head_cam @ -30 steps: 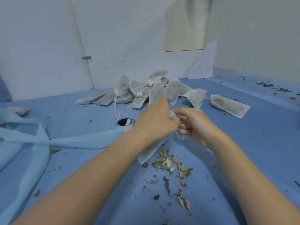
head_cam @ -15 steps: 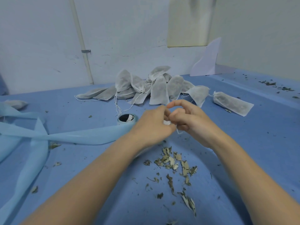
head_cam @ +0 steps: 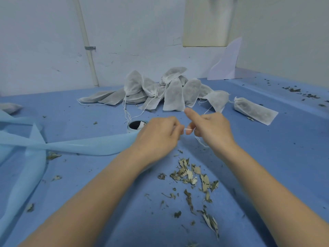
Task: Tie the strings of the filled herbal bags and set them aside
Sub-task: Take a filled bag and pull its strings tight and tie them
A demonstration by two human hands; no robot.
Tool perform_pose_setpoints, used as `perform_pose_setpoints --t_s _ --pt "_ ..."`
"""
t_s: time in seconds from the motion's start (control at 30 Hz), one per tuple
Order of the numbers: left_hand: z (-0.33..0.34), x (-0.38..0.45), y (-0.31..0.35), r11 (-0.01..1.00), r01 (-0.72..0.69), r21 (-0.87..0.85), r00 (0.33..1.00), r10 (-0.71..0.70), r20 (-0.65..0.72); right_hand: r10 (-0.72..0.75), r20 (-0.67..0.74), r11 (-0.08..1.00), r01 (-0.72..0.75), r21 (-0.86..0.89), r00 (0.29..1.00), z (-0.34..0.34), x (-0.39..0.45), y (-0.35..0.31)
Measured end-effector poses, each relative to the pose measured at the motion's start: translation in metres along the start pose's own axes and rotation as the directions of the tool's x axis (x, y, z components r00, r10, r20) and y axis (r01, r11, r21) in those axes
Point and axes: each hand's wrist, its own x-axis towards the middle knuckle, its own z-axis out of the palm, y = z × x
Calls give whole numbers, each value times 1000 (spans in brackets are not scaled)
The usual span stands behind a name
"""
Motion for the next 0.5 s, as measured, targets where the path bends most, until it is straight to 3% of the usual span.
perform_pose_setpoints --t_s 0.1,0.23,0.37,0.5 --pt "4 0 -4 993 -2 -115 999 -4 -48 229 192 936 -270 227 954 -5 -1 -1" --pt "10 -3 -7 957 31 -287 991 -66 -112 334 483 603 -577 551 809 -2 -1 2" --pt "9 -7 -9 887 92 -453 982 -156 -107 233 575 370 -619 693 784 6 -6 -3" --pt "9 -10 -8 836 120 -535 964 -228 -140 141 528 326 -543 774 837 13 -12 -1"
